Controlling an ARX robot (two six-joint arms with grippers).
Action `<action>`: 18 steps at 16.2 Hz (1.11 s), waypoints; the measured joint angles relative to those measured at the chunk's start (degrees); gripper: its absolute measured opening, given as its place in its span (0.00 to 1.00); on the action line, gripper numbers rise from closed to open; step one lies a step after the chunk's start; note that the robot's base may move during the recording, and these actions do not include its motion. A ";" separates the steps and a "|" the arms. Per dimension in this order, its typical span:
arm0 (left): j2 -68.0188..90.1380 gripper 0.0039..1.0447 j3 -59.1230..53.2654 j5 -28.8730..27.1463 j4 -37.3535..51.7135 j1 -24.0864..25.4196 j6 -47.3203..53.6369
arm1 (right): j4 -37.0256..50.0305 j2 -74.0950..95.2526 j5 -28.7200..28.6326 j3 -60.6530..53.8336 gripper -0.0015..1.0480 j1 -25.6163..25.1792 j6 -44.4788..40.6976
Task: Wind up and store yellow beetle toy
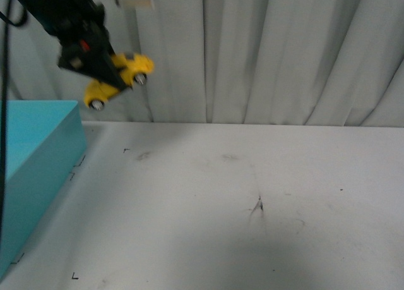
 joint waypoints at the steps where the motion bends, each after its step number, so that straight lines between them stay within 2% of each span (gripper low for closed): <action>1: -3.34 0.39 -0.31 0.55 1.97 3.54 -4.04 | 0.00 0.00 -0.02 0.00 0.94 0.00 0.02; 3: -7.52 0.39 -3.41 -0.26 4.46 9.57 -11.39 | 0.00 0.00 -0.02 0.00 0.94 0.00 0.02; 7: -10.16 0.39 -11.47 -10.29 13.99 16.17 -25.20 | 0.00 0.00 -0.02 0.00 0.94 0.00 0.02; 9: -9.40 0.39 -15.67 -16.22 16.57 18.14 -29.88 | 0.00 0.00 -0.02 0.00 0.94 0.00 0.02; 11: -7.06 0.39 -19.50 -19.56 18.80 19.71 -32.30 | 0.02 0.00 -0.02 0.00 0.94 0.00 0.02; 18: 2.38 0.39 -25.53 -22.40 28.55 20.74 -35.82 | 0.00 0.00 -0.02 0.00 0.94 0.00 0.02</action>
